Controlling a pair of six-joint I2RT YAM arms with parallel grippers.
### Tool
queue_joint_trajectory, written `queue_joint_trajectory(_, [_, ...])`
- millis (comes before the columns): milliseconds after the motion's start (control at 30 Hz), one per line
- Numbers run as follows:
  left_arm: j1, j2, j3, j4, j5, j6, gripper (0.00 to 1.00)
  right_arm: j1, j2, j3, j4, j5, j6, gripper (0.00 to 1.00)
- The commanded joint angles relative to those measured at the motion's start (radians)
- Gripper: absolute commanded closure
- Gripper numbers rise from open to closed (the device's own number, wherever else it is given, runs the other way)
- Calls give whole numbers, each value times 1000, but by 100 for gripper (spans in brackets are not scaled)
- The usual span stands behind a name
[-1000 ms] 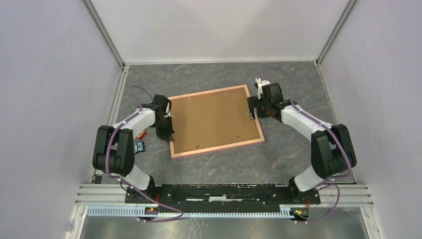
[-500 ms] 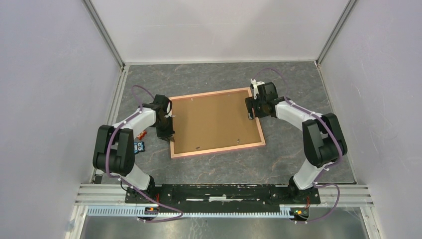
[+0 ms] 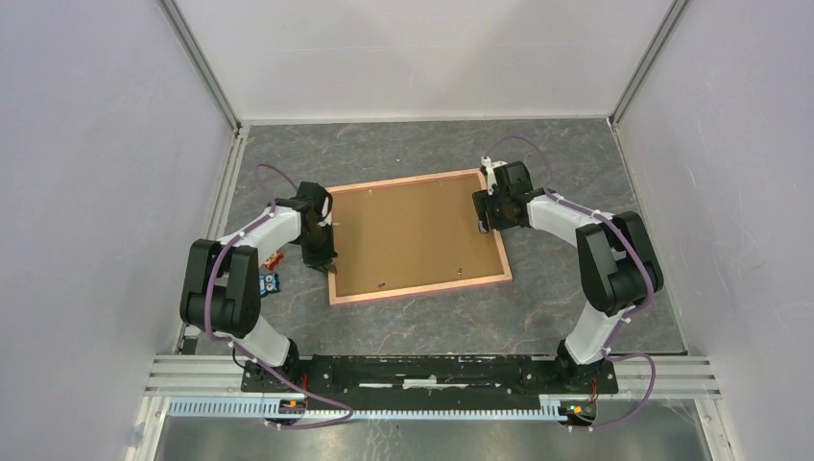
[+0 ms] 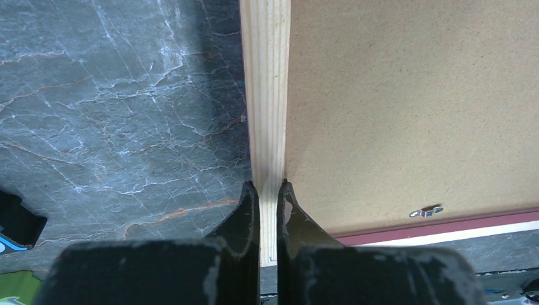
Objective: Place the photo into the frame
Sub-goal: Install the photo frame at the center of the board.
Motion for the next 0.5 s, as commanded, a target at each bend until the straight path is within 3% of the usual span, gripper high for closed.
queue_joint_trajectory(0, [-7, 11, 15, 6, -11, 61, 98, -2, 33, -6, 39, 2, -4, 32])
queue_joint_trajectory(267, [-7, 10, 16, 7, -12, 59, 98, -2, 51, -4, 43, 2, 4, 43])
queue_joint_trajectory(400, [-7, 12, 17, 7, -9, 58, 98, -2, 52, -1, 33, -1, 15, 58])
queue_joint_trajectory(467, [-7, 11, 17, 6, -9, 58, 98, -3, 51, 1, 29, -1, 21, 72])
